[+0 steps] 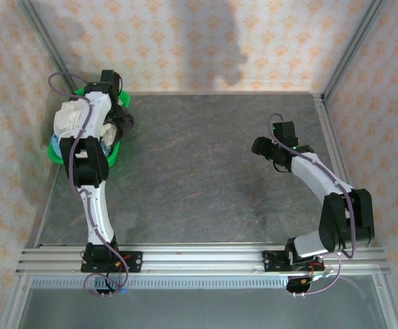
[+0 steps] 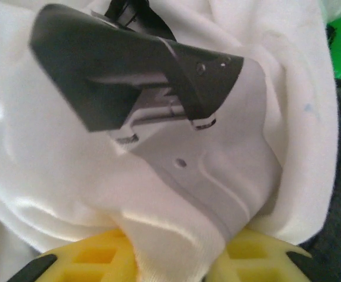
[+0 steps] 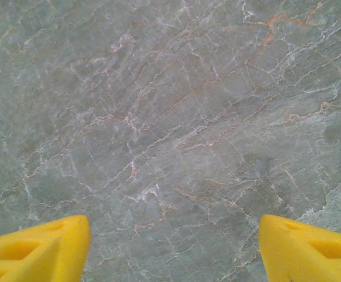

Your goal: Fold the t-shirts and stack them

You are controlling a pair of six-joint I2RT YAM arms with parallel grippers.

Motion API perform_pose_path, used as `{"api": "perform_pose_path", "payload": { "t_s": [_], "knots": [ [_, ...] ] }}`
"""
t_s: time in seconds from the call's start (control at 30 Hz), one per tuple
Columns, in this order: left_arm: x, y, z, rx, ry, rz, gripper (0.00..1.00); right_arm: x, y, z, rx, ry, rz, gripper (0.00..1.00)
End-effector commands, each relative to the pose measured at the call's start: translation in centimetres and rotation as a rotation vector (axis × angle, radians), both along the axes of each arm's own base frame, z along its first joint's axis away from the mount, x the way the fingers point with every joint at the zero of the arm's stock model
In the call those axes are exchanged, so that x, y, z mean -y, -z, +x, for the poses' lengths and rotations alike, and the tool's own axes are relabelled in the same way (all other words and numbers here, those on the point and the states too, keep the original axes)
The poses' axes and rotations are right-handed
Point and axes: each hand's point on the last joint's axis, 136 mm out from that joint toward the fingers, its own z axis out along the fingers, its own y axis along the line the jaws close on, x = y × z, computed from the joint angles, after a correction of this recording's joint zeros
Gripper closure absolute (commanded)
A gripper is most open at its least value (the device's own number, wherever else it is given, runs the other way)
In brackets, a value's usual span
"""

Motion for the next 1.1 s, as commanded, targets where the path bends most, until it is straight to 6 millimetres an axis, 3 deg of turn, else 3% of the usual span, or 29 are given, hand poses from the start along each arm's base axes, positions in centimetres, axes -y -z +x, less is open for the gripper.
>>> {"api": "perform_pose_path", "payload": {
  "t_s": [0.0, 0.07, 0.1, 0.3, 0.4, 0.63, 0.73, 0.83, 0.97, 1.07],
  "knots": [
    [-0.4, -4.3, -1.2, 0.071, -0.003, 0.008, 0.78, 0.3, 0.0, -0.5, -0.008, 0.003, -0.022, 0.25],
    [-0.5, -6.0, -1.9, 0.105, 0.002, 0.026, 0.88, 0.2, 0.2, -0.4, -0.01, 0.003, -0.017, 0.26],
    [-0.7, -6.7, -2.3, 0.112, 0.003, 0.041, 1.0, 0.1, 0.2, -0.4, -0.011, 0.003, -0.013, 0.27],
    [-2.4, -9.7, -4.5, 0.157, -0.018, 0.06, 1.0, 0.1, 0.6, -0.5, -0.02, 0.002, -0.007, 0.27],
    [-0.7, -13.9, -4.8, 0.279, 0.035, 0.004, 1.0, -0.6, -0.1, -0.2, -0.004, -0.015, 0.027, 0.28],
    [2.8, -25.7, -4.0, 0.665, 0.134, -0.116, 1.0, -3.7, -4.0, 1.0, 0.086, -0.1, 0.12, 0.3],
    [6.5, -30.3, -3.0, 0.8, 0.243, -0.215, 1.0, -5.5, -6.1, 1.5, 0.134, -0.149, 0.157, 0.3],
    [13.0, -35.7, -3.0, 0.931, 0.424, -0.258, 1.0, -7.5, -9.0, 2.0, 0.205, -0.21, 0.223, 0.31],
    [23.4, -43.0, -6.0, 1.133, 0.702, -0.368, 1.0, -9.5, -13.6, 1.9, 0.307, -0.287, 0.294, 0.31],
    [27.9, -45.8, -8.6, 1.221, 0.814, -0.419, 1.0, -9.9, -16.5, 1.0, 0.384, -0.32, 0.322, 0.31]
  ]
}}
